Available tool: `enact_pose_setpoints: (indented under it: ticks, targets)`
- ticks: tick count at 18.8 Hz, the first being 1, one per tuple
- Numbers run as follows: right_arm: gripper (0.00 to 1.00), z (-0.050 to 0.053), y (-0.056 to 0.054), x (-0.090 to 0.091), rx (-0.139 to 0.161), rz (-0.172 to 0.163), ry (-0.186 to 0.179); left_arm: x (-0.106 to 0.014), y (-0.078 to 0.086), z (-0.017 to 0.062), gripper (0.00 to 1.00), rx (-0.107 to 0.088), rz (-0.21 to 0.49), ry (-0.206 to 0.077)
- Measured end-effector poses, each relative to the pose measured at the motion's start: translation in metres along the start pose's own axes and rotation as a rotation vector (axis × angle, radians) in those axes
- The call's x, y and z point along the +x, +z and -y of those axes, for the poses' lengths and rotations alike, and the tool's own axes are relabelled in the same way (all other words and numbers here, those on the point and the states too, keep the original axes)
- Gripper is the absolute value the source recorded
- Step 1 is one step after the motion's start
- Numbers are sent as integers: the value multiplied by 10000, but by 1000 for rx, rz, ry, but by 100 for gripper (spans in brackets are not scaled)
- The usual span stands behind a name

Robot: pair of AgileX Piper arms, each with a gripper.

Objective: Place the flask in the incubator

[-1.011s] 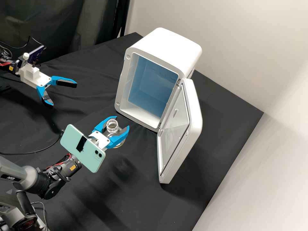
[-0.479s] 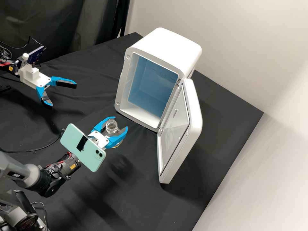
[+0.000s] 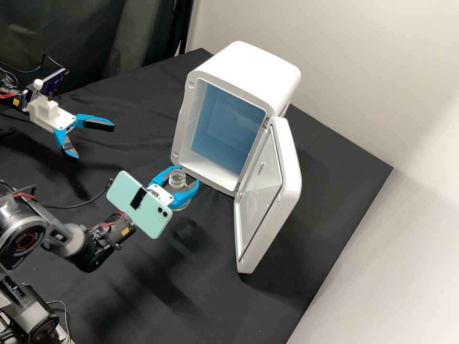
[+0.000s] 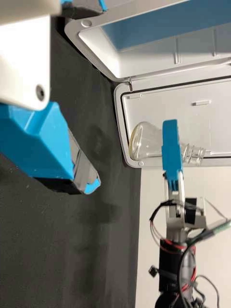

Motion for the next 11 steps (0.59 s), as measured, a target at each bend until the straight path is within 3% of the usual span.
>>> enact_pose_setpoints:
  ticks: [7,11]
  targets:
    - [0,-233,-64,262,3,-26,116,6,16,3,100,1,8,-2]
    - [0,-258,-108,461,4,-42,140,17,15,29,100,-7,11,-14]
